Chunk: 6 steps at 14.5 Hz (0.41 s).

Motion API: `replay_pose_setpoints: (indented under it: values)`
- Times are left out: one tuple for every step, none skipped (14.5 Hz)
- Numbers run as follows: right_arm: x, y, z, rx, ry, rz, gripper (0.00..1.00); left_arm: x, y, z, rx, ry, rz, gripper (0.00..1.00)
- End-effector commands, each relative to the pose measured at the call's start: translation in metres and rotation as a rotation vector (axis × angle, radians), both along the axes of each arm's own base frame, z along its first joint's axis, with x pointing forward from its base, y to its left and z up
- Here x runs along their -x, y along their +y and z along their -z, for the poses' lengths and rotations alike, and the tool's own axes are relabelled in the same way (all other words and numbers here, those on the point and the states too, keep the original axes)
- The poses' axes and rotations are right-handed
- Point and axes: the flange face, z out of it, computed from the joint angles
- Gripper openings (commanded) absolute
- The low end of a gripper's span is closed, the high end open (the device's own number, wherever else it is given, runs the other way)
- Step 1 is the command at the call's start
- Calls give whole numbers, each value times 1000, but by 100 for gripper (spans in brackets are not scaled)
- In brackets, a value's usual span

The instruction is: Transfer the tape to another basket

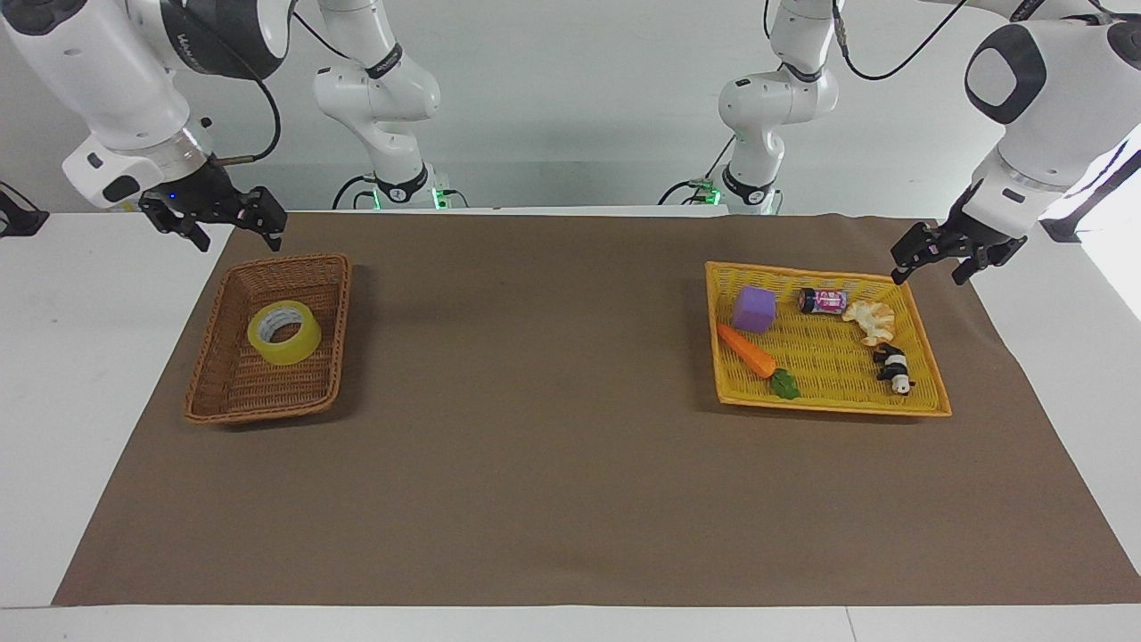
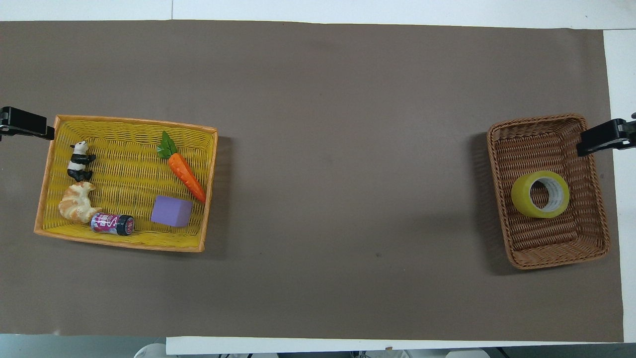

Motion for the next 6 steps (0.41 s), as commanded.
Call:
replay_pose_setpoints:
  values:
    - [-4,-5,-2,12,18,19,100,8,2,-2,-21,3,13,99]
    - [-3,-6,-2,11,19,22,100,8,2,-2,-21,3,13,99]
    - [-2,-7,-2,8,28,24,100,8,2,-2,-21,3,13,99]
    - [-2,-7,-2,8,30,24,100,8,2,-2,-21,3,13,99]
    - [-2,-8,-1,4,31,27,100,8,2,-2,-20,3,13,99]
    - [-2,-7,-1,-10,29,29,100,8,2,-2,-20,3,13,99]
